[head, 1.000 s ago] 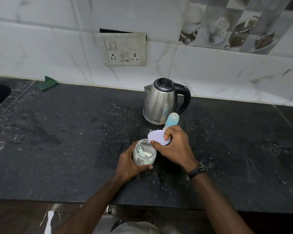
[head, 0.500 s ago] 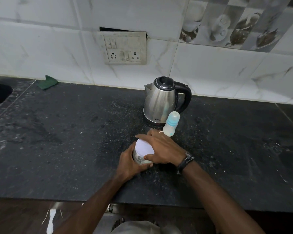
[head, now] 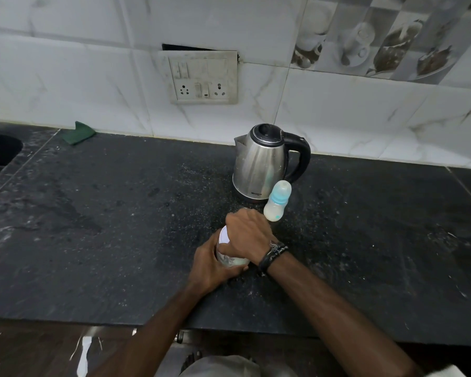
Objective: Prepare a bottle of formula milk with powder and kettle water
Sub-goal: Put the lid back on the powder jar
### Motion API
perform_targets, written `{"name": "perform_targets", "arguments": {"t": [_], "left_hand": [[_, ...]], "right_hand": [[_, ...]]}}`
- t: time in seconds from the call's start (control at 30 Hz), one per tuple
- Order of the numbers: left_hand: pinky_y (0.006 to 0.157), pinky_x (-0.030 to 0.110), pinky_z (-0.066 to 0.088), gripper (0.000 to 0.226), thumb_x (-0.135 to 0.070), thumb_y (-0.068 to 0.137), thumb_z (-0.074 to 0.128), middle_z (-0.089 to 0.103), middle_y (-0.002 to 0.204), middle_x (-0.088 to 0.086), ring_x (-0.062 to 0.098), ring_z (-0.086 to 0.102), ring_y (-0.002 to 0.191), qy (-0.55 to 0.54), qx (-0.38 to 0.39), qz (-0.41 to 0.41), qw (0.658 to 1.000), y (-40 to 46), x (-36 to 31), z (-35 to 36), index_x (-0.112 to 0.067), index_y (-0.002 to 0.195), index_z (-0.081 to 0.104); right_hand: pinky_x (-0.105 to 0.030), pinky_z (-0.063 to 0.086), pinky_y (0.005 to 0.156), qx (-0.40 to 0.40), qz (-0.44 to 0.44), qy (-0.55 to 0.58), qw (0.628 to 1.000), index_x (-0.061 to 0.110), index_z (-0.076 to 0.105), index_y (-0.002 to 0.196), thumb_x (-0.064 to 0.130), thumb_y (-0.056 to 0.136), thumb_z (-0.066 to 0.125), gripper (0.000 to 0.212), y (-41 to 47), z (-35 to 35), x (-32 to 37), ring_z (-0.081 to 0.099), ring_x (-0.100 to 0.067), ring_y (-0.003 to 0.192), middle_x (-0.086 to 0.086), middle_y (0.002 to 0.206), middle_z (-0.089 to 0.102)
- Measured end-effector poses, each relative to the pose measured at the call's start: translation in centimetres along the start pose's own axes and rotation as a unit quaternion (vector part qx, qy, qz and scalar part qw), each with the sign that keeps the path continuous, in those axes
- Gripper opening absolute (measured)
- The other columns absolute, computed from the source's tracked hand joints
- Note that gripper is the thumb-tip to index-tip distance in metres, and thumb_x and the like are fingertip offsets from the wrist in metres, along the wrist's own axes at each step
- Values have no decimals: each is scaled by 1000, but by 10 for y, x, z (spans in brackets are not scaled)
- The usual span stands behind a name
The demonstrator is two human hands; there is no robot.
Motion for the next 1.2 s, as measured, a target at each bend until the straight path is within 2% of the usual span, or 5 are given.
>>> {"name": "perform_targets", "arguments": {"t": [0.37, 0.7, 0.83, 0.97, 1.2], "left_hand": [[89, 41, 57, 98, -56, 44, 90, 72, 115, 1, 14, 70, 103, 1, -14, 16, 1000, -3, -6, 1, -14, 127, 60], [84, 12, 49, 79, -31, 58, 94, 67, 103, -18, -2, 63, 96, 14, 6, 56, 998, -7, -14, 2, -29, 127, 57], [84, 14, 49, 77, -30, 58, 96, 68, 104, -14, 0, 63, 95, 21, -7, 61, 998, -7, -14, 1, -31, 124, 57], [80, 11, 49, 75, -24, 56, 96, 69, 101, -15, -1, 64, 93, 25, -7, 61, 998, -6, -11, 1, -46, 114, 54], [81, 6, 45, 77, -28, 56, 97, 68, 101, -19, -4, 64, 95, 28, -18, 66, 997, -6, -7, 2, -51, 114, 52]], "right_hand": [[-35, 48, 80, -57, 123, 43, 990, 9, 67, 103, 56, 90, 56, 50, -1, 12, -10, 65, -31, 102, -14, 109, 68], [-35, 46, 77, -32, 148, -36, 988, 8, 69, 106, 54, 102, 35, 57, 3, 11, -19, 65, -32, 103, -15, 110, 70], [-38, 46, 79, 8, 76, -14, 997, 9, 66, 99, 66, 96, 34, 66, 4, 5, -27, 65, -34, 102, -14, 108, 70], [-37, 46, 77, 113, -59, -27, 992, 16, 57, 114, 63, 79, 65, 59, -2, 12, -16, 63, -32, 104, -10, 115, 66], [-36, 38, 69, -5, -79, -33, 996, 15, 57, 100, 66, 71, 64, 58, -2, 11, -16, 64, -31, 88, -8, 101, 66]]}}
Point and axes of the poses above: each hand's wrist, its own y-axis towards the middle knuckle, its own z-axis out of the palm, x = y × z, the point moved 6 cm from there along y, towards the middle knuckle
